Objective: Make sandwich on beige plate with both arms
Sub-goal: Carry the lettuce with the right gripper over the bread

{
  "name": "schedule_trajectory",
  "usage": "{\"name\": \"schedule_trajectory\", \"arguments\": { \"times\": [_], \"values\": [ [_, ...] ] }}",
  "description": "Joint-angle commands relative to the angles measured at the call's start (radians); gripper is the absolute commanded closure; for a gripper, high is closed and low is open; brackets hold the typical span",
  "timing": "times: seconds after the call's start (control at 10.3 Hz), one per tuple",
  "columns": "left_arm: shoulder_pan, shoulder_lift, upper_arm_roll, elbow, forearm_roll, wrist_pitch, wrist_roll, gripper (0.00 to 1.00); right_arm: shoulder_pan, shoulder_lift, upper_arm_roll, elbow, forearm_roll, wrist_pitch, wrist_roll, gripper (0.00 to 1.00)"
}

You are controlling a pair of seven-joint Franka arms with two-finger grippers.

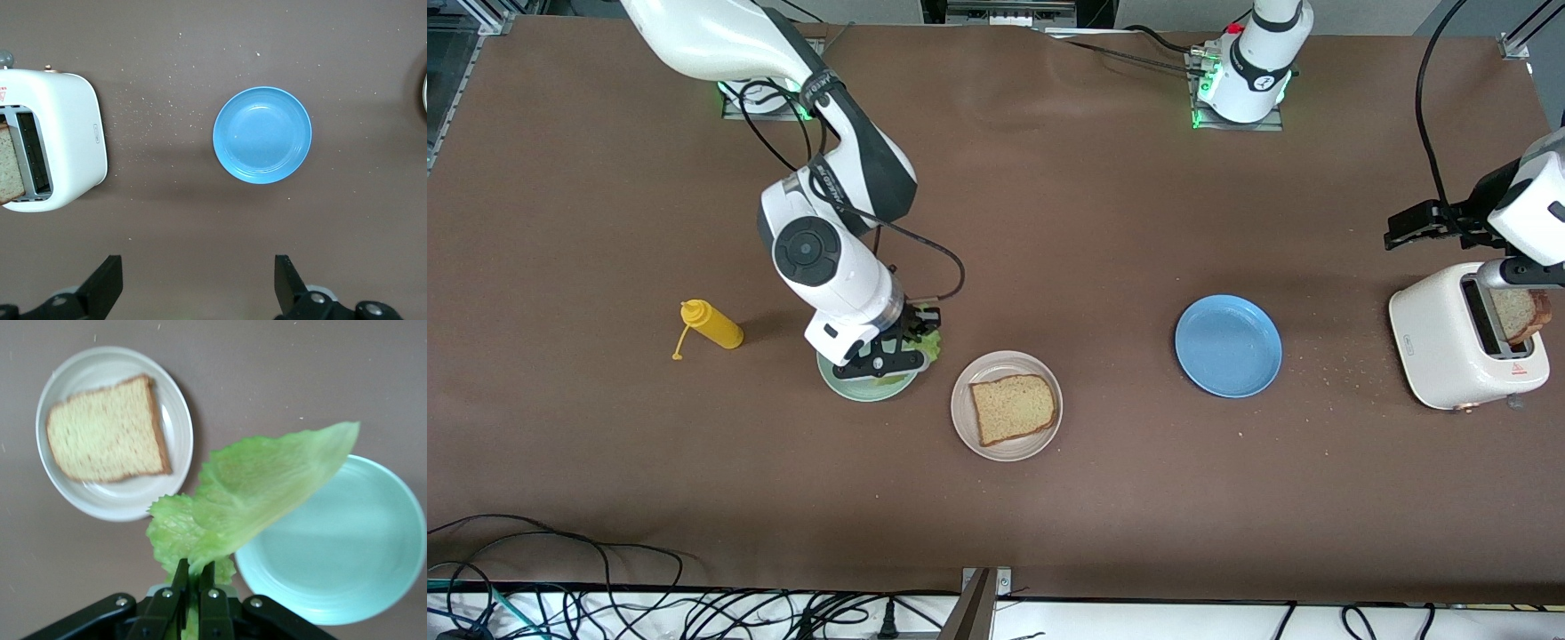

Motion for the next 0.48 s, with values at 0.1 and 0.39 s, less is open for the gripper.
{"name": "schedule_trajectory", "arguments": {
  "times": [0.1, 0.39],
  "values": [
    [-0.01, 0.0, 0.001, -0.001, -0.008, 0.008, 0.022, 0.0, 0.019, 0.132, 0.019, 0.173, 0.097, 0.093, 0.317, 1.0],
    [-0.012, 0.013, 0.001, 0.002, -0.008, 0.01, 0.021, 0.0, 0.031, 0.188, 0.022, 0.174, 0.285, 0.293, 0.495, 1.0]
  ]
}}
